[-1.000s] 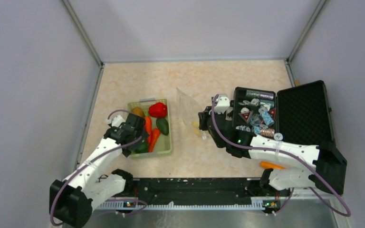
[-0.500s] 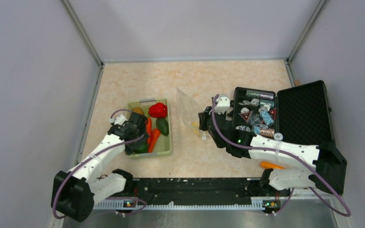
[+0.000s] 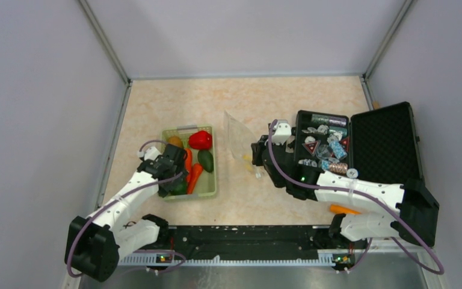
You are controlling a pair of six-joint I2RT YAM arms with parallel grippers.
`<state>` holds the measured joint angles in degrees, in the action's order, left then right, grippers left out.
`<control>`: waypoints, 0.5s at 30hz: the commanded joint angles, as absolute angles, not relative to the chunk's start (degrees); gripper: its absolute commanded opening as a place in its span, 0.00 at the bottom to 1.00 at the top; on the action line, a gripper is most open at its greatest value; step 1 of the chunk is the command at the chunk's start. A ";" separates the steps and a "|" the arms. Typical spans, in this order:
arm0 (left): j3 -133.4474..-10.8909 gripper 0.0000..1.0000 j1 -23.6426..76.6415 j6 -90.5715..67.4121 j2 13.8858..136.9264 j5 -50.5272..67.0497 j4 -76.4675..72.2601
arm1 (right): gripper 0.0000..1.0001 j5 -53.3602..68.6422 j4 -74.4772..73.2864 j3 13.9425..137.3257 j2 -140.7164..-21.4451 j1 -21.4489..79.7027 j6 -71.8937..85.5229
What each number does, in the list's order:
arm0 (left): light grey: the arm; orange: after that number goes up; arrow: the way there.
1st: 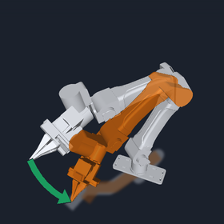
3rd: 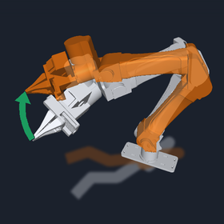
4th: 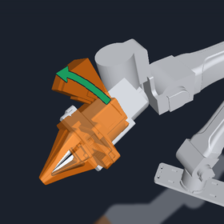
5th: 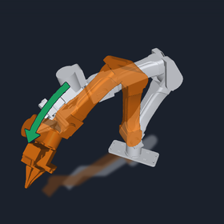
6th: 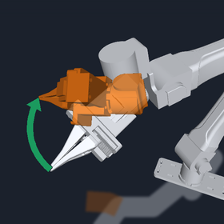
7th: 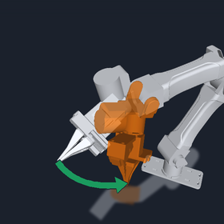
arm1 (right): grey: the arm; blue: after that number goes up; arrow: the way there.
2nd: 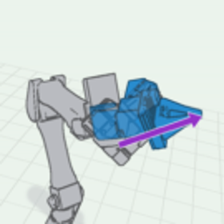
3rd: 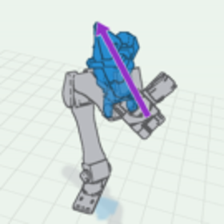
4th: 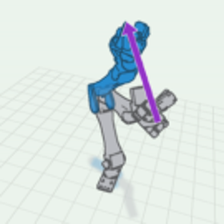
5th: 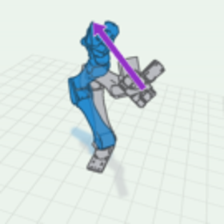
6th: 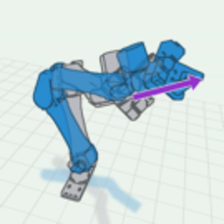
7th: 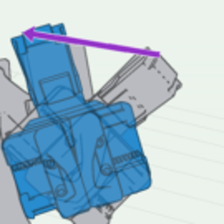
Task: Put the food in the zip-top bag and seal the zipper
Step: Pick up the fake fruit from the bin.
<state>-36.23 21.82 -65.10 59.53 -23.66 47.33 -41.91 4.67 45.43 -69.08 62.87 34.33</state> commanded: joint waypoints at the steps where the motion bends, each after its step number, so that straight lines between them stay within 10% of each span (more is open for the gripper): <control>1: -35.60 0.76 21.67 -66.30 60.49 -25.18 45.28 | 0.00 -41.75 5.10 47.72 -69.23 63.19 34.93; 15: -35.88 0.49 21.67 -60.78 59.02 -19.25 40.44 | 0.00 -41.48 4.75 48.34 -69.71 63.19 34.45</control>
